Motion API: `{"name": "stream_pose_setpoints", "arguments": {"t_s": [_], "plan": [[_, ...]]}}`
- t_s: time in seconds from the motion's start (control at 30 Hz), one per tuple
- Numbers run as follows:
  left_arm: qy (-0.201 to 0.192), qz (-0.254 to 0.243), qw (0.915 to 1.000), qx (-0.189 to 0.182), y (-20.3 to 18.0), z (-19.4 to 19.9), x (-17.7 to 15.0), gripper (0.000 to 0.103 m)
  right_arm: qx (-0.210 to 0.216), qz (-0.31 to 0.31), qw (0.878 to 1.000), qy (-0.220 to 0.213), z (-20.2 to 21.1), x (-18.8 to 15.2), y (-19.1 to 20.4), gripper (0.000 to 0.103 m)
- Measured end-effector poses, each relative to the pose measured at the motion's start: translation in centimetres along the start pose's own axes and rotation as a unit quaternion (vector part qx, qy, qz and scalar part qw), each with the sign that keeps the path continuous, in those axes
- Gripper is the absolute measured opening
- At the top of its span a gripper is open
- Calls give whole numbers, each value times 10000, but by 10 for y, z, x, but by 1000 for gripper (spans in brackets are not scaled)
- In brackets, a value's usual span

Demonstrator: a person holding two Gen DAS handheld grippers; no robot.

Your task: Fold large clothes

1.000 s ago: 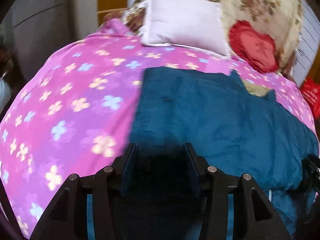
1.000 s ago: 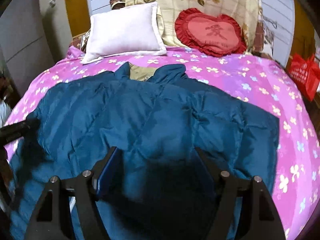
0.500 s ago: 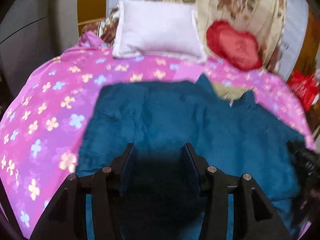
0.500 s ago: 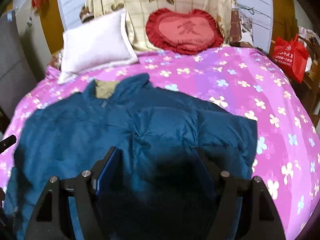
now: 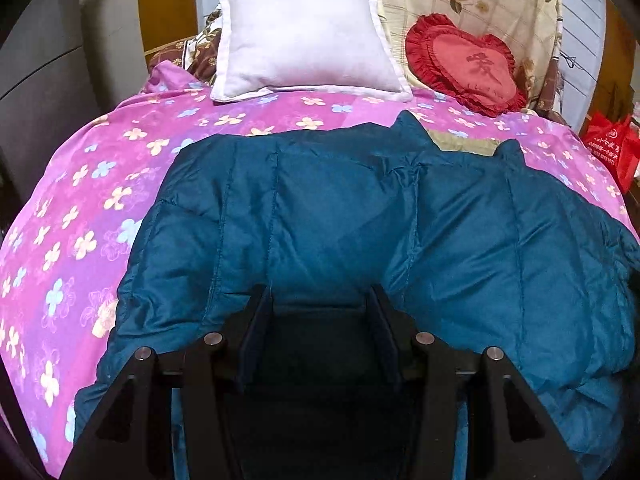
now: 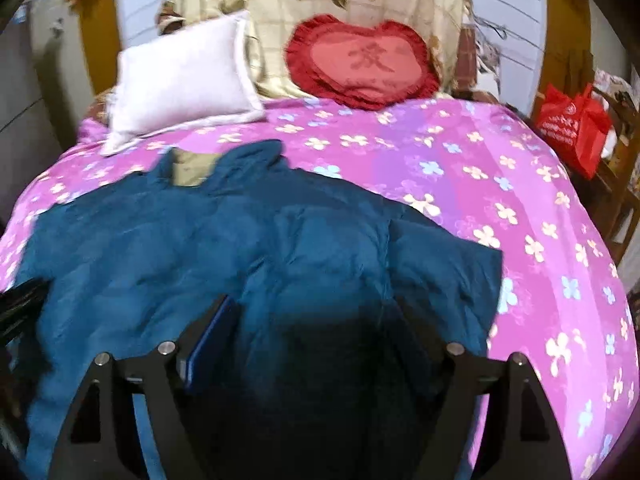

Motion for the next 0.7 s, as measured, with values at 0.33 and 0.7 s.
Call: {"name": "stream_pose_setpoints", "arguments": {"t_s": [0.33,0.7], "plan": [[-145,-43,9999,72,-2,0,-5,31,-162,144,9994,271,-17,-41,-3,84],[-177,-35,9998,72,0,-1,-6,31,-144,-179,9997,-88,31,-38,-7,86]]}}
Point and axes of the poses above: each gripper's, at about its wrist camera, not at the fingertips, and z roughly against the way its jaws point, y to its left, x to its top, the point moved 5 cm from there along -z, roughly the way its jaws point, and after that the axes turned 7 degrees about z, right-handed, at the moved point
